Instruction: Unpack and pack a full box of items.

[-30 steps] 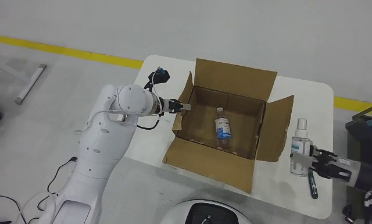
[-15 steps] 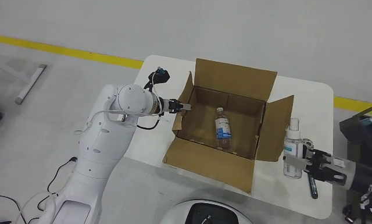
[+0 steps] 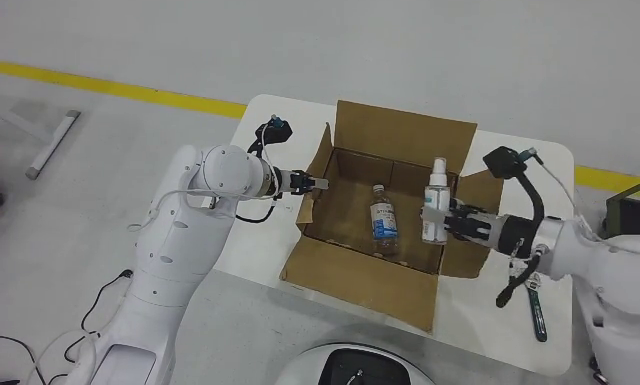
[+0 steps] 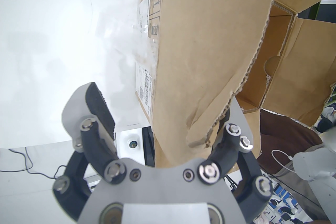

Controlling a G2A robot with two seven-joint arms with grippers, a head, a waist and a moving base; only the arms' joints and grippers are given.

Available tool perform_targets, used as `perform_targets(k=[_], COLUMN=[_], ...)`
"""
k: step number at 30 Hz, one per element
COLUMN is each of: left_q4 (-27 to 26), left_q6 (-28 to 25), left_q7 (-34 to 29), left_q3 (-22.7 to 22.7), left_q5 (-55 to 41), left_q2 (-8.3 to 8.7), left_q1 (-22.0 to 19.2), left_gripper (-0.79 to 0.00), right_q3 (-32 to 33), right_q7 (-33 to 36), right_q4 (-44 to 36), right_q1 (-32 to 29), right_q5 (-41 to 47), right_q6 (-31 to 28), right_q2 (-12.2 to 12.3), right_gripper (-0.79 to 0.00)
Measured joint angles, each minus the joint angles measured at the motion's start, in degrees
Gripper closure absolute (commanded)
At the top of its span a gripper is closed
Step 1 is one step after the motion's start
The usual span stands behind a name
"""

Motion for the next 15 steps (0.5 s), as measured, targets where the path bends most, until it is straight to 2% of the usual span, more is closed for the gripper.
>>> perform_targets(k=[5, 15], left_q4=[0.0, 0.0], left_q6=[0.0, 0.0], left_q7=[0.0, 0.0], left_q3=[0.0, 0.0], left_q5=[0.0, 0.0], left_q2=[0.0, 0.0], left_q1=[0.0, 0.0], left_gripper=[-0.785, -0.785], right_q3=[-12.1, -22.0], right_q7=[1.4, 4.8], right_q4=[9.1, 20.4], right_q1=[7.1, 12.9], right_q5=[-9.3, -16.8], right_q6=[3.7, 4.4], right_q2=[-0.4, -1.0], right_gripper=[0.0, 0.0])
